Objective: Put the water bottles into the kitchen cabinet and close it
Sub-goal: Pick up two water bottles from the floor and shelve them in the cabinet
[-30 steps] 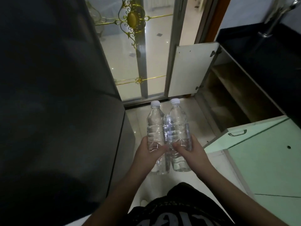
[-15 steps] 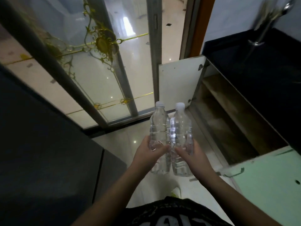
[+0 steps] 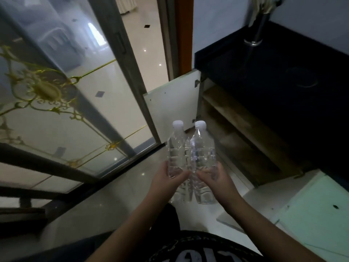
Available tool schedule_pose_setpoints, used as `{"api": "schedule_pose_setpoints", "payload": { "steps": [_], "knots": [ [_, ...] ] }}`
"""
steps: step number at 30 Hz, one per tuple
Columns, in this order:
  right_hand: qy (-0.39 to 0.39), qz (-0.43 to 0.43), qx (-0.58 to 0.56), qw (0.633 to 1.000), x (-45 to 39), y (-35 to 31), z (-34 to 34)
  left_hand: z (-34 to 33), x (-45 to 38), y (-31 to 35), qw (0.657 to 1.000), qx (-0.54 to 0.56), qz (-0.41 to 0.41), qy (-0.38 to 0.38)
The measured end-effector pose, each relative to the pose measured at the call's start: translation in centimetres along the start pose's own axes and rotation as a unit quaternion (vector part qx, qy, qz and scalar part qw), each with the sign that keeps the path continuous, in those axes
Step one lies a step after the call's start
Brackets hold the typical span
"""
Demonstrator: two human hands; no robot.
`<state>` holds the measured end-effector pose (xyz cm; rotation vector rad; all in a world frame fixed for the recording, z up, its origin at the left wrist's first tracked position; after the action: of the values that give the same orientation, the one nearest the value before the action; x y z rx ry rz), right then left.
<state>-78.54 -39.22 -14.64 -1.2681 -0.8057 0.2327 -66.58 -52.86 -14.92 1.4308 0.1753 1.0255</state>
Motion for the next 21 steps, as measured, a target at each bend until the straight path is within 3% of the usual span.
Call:
{"api": "schedule_pose_setpoints", "payload": {
  "steps": [8, 16, 21],
  "knots": [
    [0.121, -0.05, -0.014, 0.991, -7.5, -1.6, 0.0, -1.0, -11.4, 4.6, 0.988, -0.072, -0.046, -0.126],
    [0.229, -0.108, -0.066, 0.965, -10.2, -1.0, 1.6, -6.0, -17.2, 7.1, 0.96, -0.057, 0.023, -0.272],
    [0.277, -0.121, -0.102, 0.948, -12.6, 0.8, 4.3, -10.4, -20.8, 6.0, 0.946, -0.081, 0.08, -0.303]
  ]
}}
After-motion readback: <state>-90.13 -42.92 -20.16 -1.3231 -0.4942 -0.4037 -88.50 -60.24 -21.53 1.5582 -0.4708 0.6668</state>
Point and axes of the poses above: each hand's wrist, its own x-axis away from the middle knuckle, its own z-axis out of the back of the hand, y = z × x, the point moved 10 cm from there along -x, towards the middle knuckle, and after that the axes turned 5 degrees about y, right-handed, at the moved point
